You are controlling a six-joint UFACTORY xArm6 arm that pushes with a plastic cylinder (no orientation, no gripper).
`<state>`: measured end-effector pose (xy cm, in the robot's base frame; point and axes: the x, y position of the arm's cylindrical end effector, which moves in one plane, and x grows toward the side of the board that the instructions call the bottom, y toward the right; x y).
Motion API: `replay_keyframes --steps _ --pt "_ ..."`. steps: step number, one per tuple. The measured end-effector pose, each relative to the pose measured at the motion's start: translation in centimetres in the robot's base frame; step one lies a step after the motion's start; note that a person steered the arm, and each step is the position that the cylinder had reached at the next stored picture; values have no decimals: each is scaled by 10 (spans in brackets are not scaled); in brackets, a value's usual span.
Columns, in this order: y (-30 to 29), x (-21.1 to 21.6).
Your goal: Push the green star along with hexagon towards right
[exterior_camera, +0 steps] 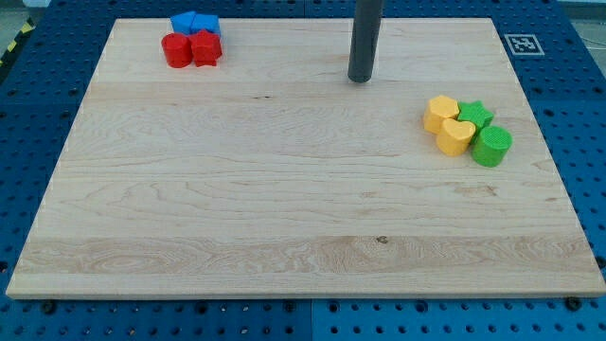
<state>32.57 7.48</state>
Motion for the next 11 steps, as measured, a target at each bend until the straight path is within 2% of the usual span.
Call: replay_keyframes --steps 1,3,4,5,6,9,10,11 --pt "12 16" --pt "114 18" --pt "182 33" --pt "224 76" --pt "221 109" --pt "131 91" --pt "118 73" --pt "152 66"
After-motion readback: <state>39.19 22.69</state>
